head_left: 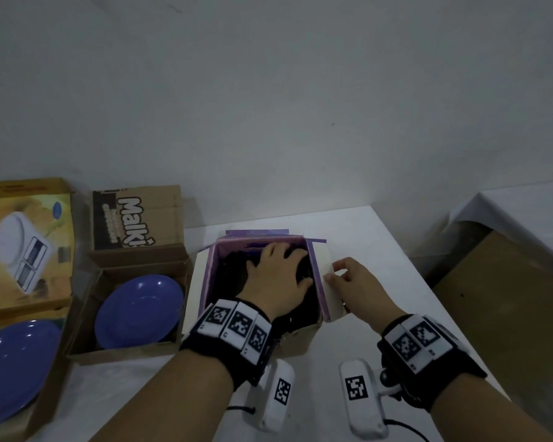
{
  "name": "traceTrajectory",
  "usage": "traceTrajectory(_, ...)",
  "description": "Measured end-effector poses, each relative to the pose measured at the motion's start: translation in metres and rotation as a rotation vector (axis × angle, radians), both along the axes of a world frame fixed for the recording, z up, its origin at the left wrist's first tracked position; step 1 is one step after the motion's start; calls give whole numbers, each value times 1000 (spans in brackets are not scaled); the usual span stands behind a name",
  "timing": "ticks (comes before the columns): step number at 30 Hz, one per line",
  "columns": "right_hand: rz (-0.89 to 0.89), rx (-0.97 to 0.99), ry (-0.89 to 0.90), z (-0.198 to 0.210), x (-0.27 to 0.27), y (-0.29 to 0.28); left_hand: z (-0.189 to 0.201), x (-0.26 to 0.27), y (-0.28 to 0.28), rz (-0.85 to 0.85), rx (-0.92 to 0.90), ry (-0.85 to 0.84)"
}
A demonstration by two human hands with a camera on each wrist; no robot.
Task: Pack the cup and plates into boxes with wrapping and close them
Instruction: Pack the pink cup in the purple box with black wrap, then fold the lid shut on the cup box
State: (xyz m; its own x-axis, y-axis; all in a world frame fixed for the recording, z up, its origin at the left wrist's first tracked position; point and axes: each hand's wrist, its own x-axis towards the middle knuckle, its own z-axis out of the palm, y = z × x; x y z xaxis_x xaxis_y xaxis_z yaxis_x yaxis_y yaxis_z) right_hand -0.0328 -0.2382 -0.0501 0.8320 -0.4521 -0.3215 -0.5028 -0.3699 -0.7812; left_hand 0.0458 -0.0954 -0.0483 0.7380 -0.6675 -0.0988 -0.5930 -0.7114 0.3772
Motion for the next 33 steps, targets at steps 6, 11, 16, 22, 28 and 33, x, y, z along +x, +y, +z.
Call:
traceTrajectory(6, 7, -4, -8, -1, 0, -6, -12, 2, -24, 18, 273, 115)
traceTrajectory(11, 22, -13, -16, -2, -1, -8, -17, 1, -30, 49, 281, 153)
traceTrajectory(16, 29, -25, -64, -3, -1, -9, 0, 20, 13, 235, -301, 71)
traceTrajectory(22, -33, -43, -209, 1, 5, -9, -4, 43, 72, 649, -22, 175)
traceTrajectory(28, 7, 95, -293, 4, 10, 9, 6, 48, 99, 745, -233, 149)
traceTrajectory(33, 3, -74, -248, -8, 11, 13, 16, 51, 96, 682, -510, 324)
